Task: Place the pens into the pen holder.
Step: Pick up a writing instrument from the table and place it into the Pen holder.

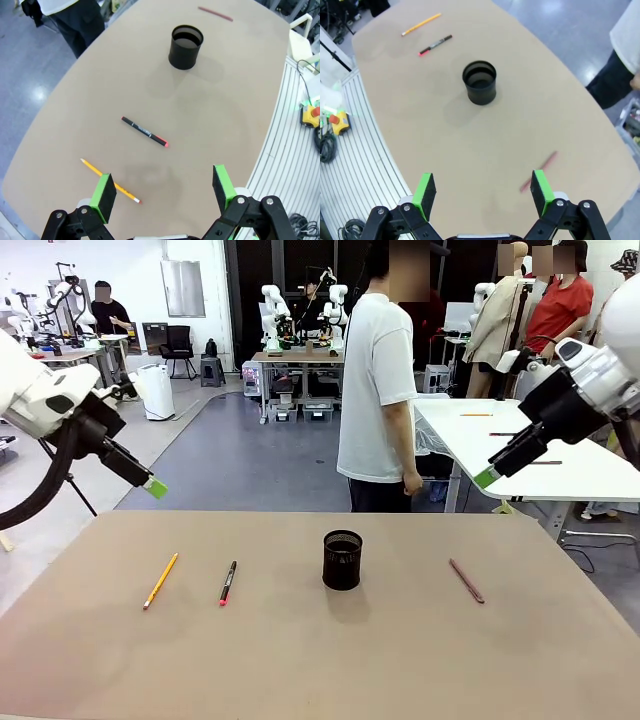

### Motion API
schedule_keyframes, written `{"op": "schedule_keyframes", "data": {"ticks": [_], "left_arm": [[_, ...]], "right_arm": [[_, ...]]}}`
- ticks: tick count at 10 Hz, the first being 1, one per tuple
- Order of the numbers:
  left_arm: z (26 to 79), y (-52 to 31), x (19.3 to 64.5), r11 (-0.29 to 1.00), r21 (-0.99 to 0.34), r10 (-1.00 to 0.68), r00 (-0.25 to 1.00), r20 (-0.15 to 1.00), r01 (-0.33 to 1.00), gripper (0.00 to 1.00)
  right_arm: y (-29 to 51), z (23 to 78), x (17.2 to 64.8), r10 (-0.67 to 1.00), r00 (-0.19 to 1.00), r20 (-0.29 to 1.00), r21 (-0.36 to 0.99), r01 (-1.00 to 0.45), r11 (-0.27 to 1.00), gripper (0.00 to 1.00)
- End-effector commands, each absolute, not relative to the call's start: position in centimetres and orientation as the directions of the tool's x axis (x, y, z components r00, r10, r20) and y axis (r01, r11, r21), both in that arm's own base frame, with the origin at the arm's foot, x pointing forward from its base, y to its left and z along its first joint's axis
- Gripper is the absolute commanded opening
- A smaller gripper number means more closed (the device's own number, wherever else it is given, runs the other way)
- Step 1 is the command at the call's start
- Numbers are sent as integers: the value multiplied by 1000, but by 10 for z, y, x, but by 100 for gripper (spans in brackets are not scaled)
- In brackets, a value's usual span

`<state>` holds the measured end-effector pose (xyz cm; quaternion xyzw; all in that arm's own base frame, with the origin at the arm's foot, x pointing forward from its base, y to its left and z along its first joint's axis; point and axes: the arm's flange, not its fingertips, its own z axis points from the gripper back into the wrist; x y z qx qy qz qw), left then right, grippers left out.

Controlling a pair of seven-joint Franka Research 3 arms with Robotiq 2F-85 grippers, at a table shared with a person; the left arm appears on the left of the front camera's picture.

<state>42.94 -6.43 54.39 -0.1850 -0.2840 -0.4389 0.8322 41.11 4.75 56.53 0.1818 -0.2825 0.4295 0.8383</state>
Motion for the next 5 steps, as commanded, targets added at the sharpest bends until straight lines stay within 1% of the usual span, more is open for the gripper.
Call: {"op": "schedule_keyframes", "data": {"ticks": [1, 5], "left_arm": [[551, -57, 435, 522, -43, -602, 403, 689, 852, 100], [551, -55, 439, 519, -54, -580, 398, 711, 853, 100]], "right_arm": [[43, 571, 423, 603, 404, 688, 75, -866, 494, 100], [33, 576, 425, 589, 383, 711, 81, -877, 473, 100]]}}
